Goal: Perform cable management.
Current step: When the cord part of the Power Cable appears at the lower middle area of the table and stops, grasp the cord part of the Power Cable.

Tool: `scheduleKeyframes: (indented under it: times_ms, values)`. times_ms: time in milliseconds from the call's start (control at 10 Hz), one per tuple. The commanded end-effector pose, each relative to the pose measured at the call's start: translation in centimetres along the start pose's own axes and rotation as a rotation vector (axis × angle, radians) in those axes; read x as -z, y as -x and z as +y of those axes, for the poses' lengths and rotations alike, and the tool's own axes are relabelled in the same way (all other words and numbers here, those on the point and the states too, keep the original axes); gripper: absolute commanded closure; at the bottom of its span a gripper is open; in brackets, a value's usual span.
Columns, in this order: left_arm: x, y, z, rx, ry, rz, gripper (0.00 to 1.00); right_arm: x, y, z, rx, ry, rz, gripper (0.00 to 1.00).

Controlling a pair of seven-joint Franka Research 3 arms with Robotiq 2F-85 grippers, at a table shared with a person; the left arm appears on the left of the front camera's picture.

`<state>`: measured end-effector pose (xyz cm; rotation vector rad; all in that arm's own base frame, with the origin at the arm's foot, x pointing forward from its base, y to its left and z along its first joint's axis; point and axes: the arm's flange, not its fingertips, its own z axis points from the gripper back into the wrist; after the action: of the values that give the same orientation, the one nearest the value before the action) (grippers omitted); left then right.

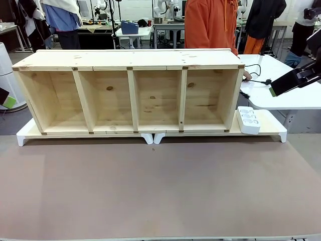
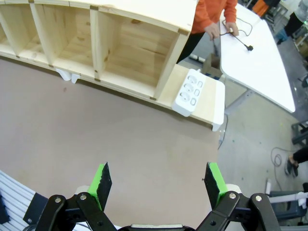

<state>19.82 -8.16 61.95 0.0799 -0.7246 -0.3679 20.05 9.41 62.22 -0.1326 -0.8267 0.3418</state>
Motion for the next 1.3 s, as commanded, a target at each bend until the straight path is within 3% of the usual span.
scheduleKeyframes:
  times_ms: [0,1200]
  values:
    - [0.05,-0.21,-0.05,0.003,0.01,-0.01,0.0,-0.03,-0.1,-0.06,0.002,0.003,-0.008,0.0]
    - [0.05,-0.21,-0.05,0.003,0.01,-0.01,0.0,-0.03,-0.1,-0.06,0.002,0.003,-0.008,0.0]
